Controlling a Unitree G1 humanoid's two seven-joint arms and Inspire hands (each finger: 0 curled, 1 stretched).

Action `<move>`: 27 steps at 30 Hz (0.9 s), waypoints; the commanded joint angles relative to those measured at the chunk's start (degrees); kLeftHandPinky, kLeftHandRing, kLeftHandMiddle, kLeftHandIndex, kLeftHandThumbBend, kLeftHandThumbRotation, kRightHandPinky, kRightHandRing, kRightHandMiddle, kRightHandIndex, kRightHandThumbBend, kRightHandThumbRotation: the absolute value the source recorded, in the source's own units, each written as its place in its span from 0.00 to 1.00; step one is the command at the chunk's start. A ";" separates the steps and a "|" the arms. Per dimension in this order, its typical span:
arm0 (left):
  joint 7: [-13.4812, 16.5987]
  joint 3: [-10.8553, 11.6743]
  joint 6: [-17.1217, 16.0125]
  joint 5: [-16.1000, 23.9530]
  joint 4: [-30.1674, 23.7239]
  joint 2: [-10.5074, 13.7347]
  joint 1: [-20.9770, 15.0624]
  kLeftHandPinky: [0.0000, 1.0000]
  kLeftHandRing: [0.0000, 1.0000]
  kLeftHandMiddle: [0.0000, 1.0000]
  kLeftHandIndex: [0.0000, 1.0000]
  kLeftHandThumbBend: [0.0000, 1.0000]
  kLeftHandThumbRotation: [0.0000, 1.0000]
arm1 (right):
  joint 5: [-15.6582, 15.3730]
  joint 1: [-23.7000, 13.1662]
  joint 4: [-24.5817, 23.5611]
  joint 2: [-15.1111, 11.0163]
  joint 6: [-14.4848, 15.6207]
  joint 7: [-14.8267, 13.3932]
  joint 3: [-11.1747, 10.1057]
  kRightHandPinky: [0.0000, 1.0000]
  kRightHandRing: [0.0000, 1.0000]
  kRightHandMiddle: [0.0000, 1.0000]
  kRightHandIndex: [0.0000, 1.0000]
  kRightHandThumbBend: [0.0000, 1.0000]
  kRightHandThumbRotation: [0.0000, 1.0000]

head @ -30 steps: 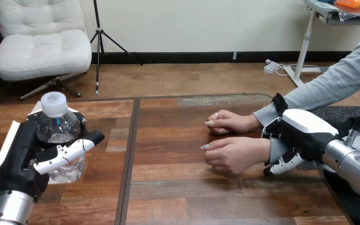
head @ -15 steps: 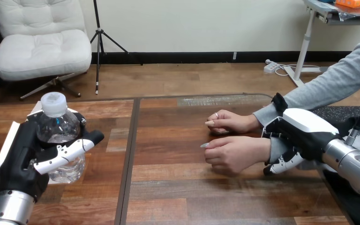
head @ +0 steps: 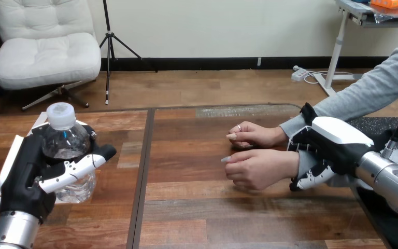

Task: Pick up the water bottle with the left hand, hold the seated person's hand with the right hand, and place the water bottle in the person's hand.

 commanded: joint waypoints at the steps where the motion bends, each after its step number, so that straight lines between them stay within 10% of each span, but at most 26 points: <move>1: 0.05 -0.53 -0.73 -0.33 -3.21 -0.56 -3.13 0.25 0.30 0.35 0.39 0.58 0.00 | 2.23 -1.86 -3.90 -0.45 -1.30 0.07 -2.28 0.41 0.43 0.48 0.48 0.77 0.00; 27: 0.11 -0.25 -3.50 -0.18 0.43 -2.52 -5.26 0.24 0.30 0.35 0.39 0.60 0.00 | 3.35 -1.20 -5.87 -0.58 -2.94 -0.51 -3.92 0.40 0.42 0.46 0.47 0.78 0.00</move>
